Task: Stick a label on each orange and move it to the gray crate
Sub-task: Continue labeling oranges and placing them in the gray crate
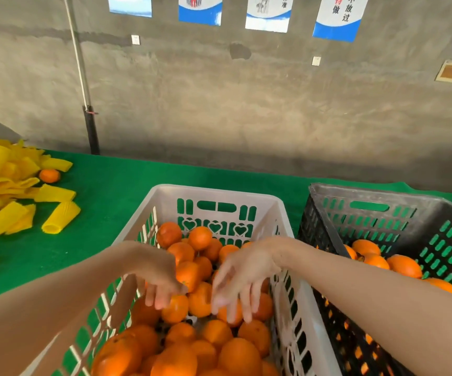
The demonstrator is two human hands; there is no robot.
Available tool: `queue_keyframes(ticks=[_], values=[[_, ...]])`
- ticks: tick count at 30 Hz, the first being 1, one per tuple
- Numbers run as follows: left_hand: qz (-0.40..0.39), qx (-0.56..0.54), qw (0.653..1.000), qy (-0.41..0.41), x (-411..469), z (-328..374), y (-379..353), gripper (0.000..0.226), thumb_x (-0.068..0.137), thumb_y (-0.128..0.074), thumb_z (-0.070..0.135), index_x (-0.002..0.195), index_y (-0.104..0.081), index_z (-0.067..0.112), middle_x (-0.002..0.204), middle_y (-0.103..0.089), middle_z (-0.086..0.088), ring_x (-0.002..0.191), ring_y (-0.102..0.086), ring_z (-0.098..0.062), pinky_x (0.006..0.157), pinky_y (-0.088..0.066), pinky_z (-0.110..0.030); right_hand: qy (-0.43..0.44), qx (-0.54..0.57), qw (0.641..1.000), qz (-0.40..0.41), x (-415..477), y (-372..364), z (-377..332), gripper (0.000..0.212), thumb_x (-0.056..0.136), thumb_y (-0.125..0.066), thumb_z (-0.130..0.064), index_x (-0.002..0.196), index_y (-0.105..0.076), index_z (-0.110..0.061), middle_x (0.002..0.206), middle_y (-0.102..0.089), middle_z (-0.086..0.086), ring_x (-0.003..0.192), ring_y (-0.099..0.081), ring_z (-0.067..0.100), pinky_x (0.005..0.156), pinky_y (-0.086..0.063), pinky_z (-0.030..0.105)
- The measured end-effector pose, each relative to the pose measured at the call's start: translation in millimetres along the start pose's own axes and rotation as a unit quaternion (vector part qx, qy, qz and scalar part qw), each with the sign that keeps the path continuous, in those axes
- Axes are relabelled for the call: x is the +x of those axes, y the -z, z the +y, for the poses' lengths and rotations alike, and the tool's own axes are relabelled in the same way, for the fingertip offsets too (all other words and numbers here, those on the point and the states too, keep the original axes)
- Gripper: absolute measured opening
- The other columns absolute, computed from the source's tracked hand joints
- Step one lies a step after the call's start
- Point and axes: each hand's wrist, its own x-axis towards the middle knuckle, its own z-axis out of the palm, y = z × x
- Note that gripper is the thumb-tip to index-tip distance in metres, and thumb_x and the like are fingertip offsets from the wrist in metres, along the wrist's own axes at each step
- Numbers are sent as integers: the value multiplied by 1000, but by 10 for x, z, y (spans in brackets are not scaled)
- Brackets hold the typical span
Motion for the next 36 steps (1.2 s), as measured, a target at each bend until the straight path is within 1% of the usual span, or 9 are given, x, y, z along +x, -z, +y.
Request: queue_keyframes(ticks=[2, 5, 12, 14, 18, 23, 27, 31, 36], values=[[165, 51, 985, -14, 84, -19, 72, 25, 94, -51, 30, 99, -62, 9, 91, -59, -3, 81, -58, -14, 67, -44, -19, 32, -14, 986, 165, 195, 140, 22, 23, 95, -56, -33, 102, -64, -12, 103, -68, 9, 89, -65, 20, 80, -51, 28], [293, 123, 948, 18, 373, -88, 75, 51, 91, -54, 21, 139, -39, 15, 141, -35, -13, 132, -36, -33, 108, -34, -39, -23, -114, 922, 369, 645, 247, 141, 45, 91, -60, -24, 131, -47, -9, 124, -56, 14, 109, -56, 26, 88, -42, 32], [170, 20, 983, 70, 917, -128, 288, 78, 77, -67, 21, 147, -32, 23, 151, -26, -17, 138, -25, -40, 110, -31, -52, -62, -27, 931, 358, 1518, 364, 511, 93, 87, -53, -61, 148, 13, -38, 156, -11, 22, 143, -11, 43, 116, -13, 55], [162, 53, 982, 80, 1019, -128, 335, 66, 80, -67, 27, 140, -43, 18, 141, -43, -14, 129, -41, -35, 105, -39, -44, -67, -40, 927, 367, 1636, 387, 573, 92, 82, -46, -73, 147, 12, -43, 156, -19, 18, 143, -12, 43, 115, -12, 57], [146, 114, 973, 135, 1144, -133, 414, 80, 77, -72, 32, 147, -33, 23, 157, -4, -21, 142, -10, -46, 112, -26, -53, -59, -14, 907, 418, 1676, 541, 580, 87, 76, -40, -82, 146, -12, -40, 148, -38, 13, 140, -22, 41, 111, -20, 60], [138, 61, 980, 128, 1177, -202, 394, 103, 72, -77, 37, 152, -16, 17, 155, -3, -23, 141, -8, -49, 113, -24, -57, -97, -22, 910, 402, 1765, 434, 630, 85, 81, -39, -78, 149, -12, -34, 152, -30, 13, 138, -27, 39, 108, -28, 58], [192, 59, 975, 91, 1047, -218, 276, 63, 71, -73, 34, 128, -55, 16, 149, -15, -19, 134, -19, -48, 109, -30, -58, -61, -62, 882, 463, 1685, 368, 768, 55, 93, -42, -57, 140, -26, -34, 139, -43, 14, 129, -38, 38, 102, -37, 53], [188, 70, 977, 69, 845, -61, 269, 44, 71, -69, 29, 111, -63, 12, 156, 1, -24, 140, -5, -52, 109, -26, -56, -32, -84, 899, 428, 1619, 413, 624, 91, 86, -61, -50, 146, 8, -46, 147, -34, 20, 136, -30, 43, 108, -31, 56], [124, -81, 988, -49, 521, 161, 183, 40, 74, -69, 54, 89, -61, 18, 91, -60, -1, 80, -57, -15, 63, -42, -23, 21, -85, 872, 482, 1665, 461, 530, 57, 93, -53, -40, 136, -16, -35, 115, -51, 8, 86, -54, 24, 74, -47, 41]])
